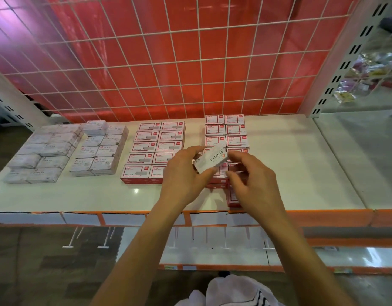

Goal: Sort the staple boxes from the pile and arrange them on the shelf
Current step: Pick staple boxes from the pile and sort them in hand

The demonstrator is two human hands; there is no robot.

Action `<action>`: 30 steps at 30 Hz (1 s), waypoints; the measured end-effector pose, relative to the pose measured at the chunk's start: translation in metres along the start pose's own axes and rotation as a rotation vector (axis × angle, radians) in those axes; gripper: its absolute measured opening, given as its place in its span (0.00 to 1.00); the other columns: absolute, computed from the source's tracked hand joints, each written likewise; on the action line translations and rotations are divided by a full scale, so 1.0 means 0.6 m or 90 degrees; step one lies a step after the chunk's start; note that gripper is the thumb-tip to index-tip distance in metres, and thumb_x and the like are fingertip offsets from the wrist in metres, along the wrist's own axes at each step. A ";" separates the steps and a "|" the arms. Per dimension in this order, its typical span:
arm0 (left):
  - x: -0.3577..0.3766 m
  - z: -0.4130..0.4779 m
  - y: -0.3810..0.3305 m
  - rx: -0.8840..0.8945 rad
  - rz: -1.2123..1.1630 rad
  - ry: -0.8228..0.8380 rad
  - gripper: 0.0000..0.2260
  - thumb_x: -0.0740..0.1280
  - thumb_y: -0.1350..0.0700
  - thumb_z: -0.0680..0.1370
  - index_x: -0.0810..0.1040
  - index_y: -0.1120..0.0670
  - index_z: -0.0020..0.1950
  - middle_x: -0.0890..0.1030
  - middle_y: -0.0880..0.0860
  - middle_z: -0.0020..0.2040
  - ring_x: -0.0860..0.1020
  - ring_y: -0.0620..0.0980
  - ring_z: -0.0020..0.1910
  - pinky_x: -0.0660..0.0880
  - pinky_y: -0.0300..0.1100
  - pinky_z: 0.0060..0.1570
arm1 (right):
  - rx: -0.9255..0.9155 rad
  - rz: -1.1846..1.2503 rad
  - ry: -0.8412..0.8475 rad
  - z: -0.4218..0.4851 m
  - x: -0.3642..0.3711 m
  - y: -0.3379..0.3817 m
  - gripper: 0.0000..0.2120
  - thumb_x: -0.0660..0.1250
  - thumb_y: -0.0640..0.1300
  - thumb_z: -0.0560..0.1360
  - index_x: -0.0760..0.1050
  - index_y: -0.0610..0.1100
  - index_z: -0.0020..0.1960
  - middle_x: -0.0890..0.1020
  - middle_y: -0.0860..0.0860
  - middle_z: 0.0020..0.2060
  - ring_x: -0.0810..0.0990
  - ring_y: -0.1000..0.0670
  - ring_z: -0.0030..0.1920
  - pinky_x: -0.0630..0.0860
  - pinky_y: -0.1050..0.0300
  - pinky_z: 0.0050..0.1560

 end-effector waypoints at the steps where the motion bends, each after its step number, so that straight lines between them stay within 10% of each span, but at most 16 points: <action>1: -0.005 0.001 0.003 -0.012 -0.006 -0.007 0.29 0.73 0.44 0.71 0.71 0.49 0.70 0.76 0.50 0.64 0.76 0.47 0.57 0.78 0.41 0.49 | 0.004 0.022 0.013 0.004 0.007 0.003 0.21 0.66 0.38 0.75 0.71 0.47 0.67 0.77 0.52 0.61 0.76 0.59 0.51 0.71 0.75 0.52; 4: -0.020 0.001 0.007 -0.031 -0.054 -0.023 0.25 0.71 0.44 0.73 0.73 0.50 0.68 0.77 0.47 0.57 0.77 0.37 0.41 0.72 0.26 0.40 | 0.013 0.098 0.058 0.018 0.030 0.009 0.27 0.68 0.38 0.74 0.66 0.49 0.71 0.72 0.53 0.66 0.73 0.60 0.55 0.68 0.80 0.51; 9: -0.023 -0.014 0.022 -0.087 -0.271 -0.014 0.12 0.65 0.54 0.79 0.77 0.53 0.61 0.80 0.45 0.50 0.79 0.36 0.45 0.77 0.31 0.46 | -0.002 0.149 0.097 0.032 0.072 0.023 0.37 0.74 0.45 0.69 0.60 0.49 0.74 0.68 0.53 0.69 0.69 0.54 0.66 0.73 0.51 0.64; 13: -0.031 -0.020 0.042 -0.111 -0.362 0.023 0.09 0.65 0.59 0.79 0.77 0.54 0.59 0.82 0.49 0.49 0.83 0.44 0.44 0.81 0.41 0.46 | 0.017 0.126 0.065 0.044 0.084 0.032 0.33 0.72 0.43 0.72 0.62 0.47 0.73 0.68 0.52 0.68 0.66 0.56 0.66 0.67 0.66 0.62; 18: -0.088 -0.009 0.093 -0.108 -0.274 -0.030 0.14 0.70 0.58 0.76 0.75 0.48 0.59 0.79 0.43 0.52 0.81 0.42 0.45 0.81 0.43 0.46 | 0.103 0.258 0.127 0.051 0.114 0.053 0.26 0.71 0.41 0.73 0.69 0.51 0.68 0.73 0.59 0.59 0.73 0.54 0.61 0.76 0.50 0.59; 22: -0.135 0.000 0.132 -0.100 -0.318 0.031 0.22 0.70 0.59 0.76 0.71 0.44 0.67 0.76 0.38 0.56 0.81 0.39 0.48 0.79 0.35 0.44 | 0.140 0.380 0.179 0.055 0.156 0.090 0.21 0.67 0.38 0.75 0.71 0.49 0.66 0.77 0.58 0.57 0.78 0.60 0.55 0.78 0.65 0.50; 30: -0.230 0.023 0.232 -0.074 -0.344 0.113 0.18 0.71 0.60 0.75 0.76 0.47 0.63 0.81 0.41 0.52 0.82 0.41 0.46 0.79 0.38 0.49 | 0.149 0.458 0.237 0.066 0.267 0.168 0.25 0.63 0.27 0.74 0.70 0.47 0.65 0.78 0.51 0.60 0.78 0.53 0.60 0.78 0.62 0.51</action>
Point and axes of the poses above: each hand's wrist, its own z-axis towards the middle knuckle, its own x-axis out of the palm, y = z × x, the point moved 5 cm from there along z, towards the middle knuckle
